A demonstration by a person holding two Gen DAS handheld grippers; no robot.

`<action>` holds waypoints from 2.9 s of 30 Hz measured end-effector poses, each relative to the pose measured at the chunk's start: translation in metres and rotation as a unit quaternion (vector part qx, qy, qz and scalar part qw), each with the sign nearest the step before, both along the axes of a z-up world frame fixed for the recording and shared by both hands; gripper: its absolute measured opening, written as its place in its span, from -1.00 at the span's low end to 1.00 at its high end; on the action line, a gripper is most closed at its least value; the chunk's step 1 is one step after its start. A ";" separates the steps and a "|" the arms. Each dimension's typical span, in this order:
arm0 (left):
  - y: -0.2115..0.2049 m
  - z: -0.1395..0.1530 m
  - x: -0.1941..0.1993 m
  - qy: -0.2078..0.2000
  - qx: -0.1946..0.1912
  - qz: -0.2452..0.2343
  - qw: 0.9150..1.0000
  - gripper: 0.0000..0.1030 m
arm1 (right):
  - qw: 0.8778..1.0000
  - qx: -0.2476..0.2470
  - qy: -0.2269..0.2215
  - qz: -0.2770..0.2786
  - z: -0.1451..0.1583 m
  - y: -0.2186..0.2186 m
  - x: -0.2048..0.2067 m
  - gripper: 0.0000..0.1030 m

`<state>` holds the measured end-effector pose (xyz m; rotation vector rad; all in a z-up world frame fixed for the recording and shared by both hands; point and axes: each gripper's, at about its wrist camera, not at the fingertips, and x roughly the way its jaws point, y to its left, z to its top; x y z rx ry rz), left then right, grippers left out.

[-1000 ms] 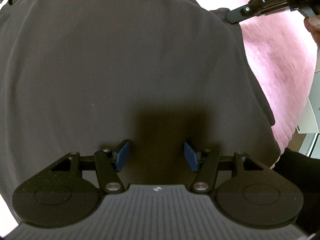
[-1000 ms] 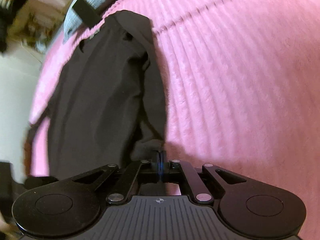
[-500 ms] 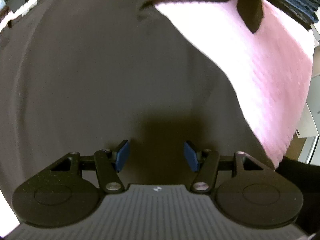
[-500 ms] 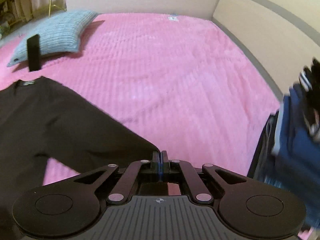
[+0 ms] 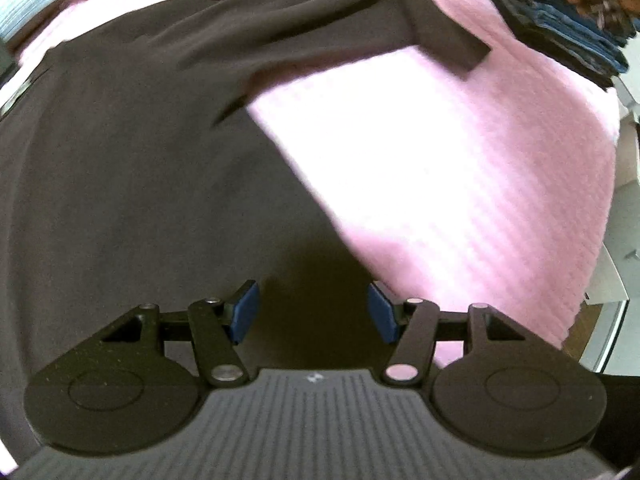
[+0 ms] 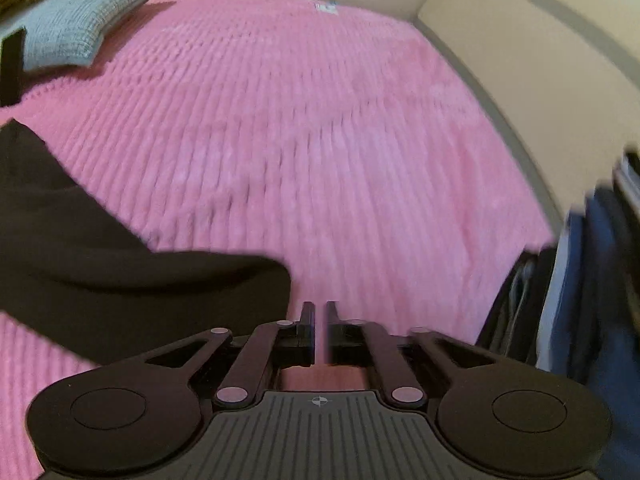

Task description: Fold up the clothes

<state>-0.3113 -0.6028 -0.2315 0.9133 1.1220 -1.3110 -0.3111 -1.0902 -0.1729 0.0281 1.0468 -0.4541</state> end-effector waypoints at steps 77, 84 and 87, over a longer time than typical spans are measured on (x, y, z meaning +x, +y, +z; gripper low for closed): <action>0.044 0.036 -0.003 -0.066 0.015 0.069 0.995 0.19 | 0.986 -0.009 0.135 0.098 -0.057 0.058 -0.126 0.27; 0.160 0.047 0.054 -0.098 0.045 0.175 0.979 0.20 | 0.978 0.106 0.097 0.152 -0.033 0.165 -0.114 0.27; 0.218 0.045 0.081 -0.109 0.053 0.204 0.971 0.24 | 0.964 0.171 0.082 0.185 -0.028 0.224 -0.113 0.27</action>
